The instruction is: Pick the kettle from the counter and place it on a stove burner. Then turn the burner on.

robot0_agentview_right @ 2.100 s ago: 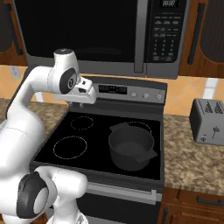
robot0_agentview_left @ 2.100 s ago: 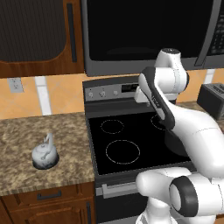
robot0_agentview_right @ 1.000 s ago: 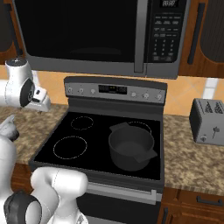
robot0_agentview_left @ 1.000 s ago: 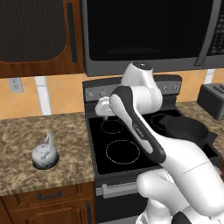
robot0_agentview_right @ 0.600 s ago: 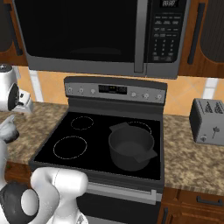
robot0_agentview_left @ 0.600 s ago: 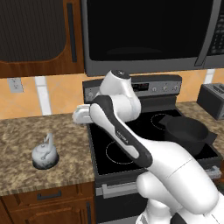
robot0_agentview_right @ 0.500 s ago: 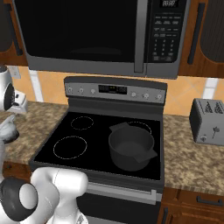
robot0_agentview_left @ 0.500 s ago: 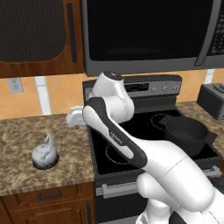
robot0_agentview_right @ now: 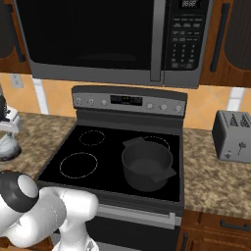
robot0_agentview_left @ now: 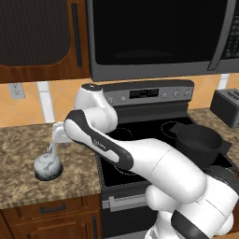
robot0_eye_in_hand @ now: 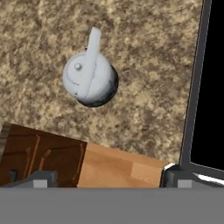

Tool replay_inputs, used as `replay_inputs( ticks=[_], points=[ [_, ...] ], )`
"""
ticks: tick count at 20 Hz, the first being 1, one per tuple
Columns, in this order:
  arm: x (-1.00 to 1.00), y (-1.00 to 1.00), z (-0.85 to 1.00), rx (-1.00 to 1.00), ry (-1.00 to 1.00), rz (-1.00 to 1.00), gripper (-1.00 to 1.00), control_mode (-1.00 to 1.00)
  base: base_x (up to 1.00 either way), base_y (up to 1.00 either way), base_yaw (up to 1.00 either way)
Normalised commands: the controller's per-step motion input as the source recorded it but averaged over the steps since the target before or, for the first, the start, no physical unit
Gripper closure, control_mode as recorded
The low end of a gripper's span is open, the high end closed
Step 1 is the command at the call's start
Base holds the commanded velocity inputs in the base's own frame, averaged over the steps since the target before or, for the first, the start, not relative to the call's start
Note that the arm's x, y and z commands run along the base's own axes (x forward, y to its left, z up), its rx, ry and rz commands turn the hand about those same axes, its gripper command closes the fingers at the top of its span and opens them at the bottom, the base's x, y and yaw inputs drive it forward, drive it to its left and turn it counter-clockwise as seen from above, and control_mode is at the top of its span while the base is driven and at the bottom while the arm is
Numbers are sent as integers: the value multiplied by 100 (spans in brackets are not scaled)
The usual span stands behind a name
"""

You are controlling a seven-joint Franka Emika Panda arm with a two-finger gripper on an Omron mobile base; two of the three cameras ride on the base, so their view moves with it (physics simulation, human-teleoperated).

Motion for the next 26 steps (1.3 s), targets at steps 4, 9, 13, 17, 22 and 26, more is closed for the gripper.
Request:
replay_inputs(
  ticks=[4, 9, 13, 17, 22, 26],
  points=[
    [31, 40, -38, 0, 0, 0, -100, -100, 0, 0, 0],
    [30, 18, -18, 2, 0, 0, -100, -100, 0, 0, 0],
    [38, 3, -16, 7, 0, -1, -100, -100, 0, 0, 0],
    [37, 1, -19, 7, 0, -1, -100, -100, 0, 0, 0],
    [21, 21, -28, 1, 0, 0, -100, -100, 0, 0, 0],
    [10, 34, -27, 0, 0, 0, -100, -100, 0, 0, 0]
  ],
)
